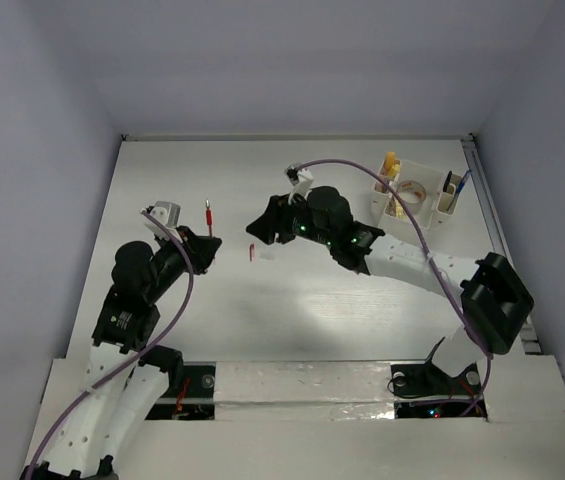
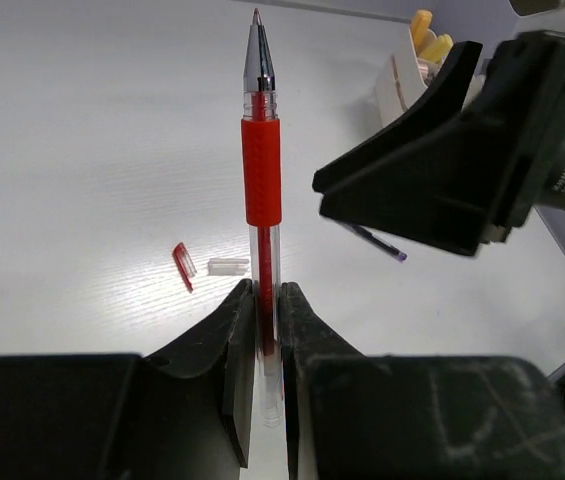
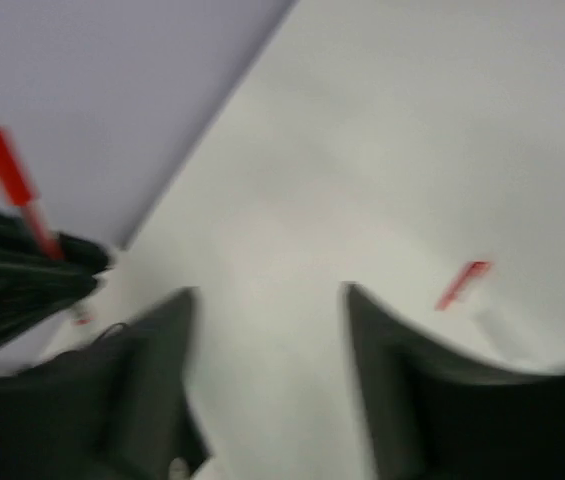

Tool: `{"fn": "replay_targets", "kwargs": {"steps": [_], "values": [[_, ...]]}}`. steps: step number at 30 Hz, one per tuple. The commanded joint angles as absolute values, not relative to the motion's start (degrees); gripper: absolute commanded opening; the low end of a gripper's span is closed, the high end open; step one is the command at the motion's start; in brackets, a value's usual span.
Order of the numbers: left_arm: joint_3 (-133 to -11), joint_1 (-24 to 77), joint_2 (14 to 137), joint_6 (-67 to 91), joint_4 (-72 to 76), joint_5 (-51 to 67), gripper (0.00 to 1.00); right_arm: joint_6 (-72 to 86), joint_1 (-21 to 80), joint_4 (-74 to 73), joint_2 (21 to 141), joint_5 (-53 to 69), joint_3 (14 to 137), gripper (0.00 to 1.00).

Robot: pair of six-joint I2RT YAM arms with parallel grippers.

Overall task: Sort the stationery into containers
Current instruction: Close the pen cap on the pen.

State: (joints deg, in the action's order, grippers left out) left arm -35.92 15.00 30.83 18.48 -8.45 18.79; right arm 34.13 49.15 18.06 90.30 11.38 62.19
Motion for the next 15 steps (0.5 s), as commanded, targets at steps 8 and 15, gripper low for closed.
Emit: {"fn": "replay_targets", "kwargs": {"steps": [8,15], "values": [[-37.26,14.41,27.51,18.11,-7.82,15.82,0.0,20.83,48.43,-13.78,105.8,-2.96,85.93,0.24],[-37.35,15.64,26.02,18.11,-8.09,14.85,0.0,19.25,48.43,-26.18,119.96,-5.8,102.73,0.37]]}}
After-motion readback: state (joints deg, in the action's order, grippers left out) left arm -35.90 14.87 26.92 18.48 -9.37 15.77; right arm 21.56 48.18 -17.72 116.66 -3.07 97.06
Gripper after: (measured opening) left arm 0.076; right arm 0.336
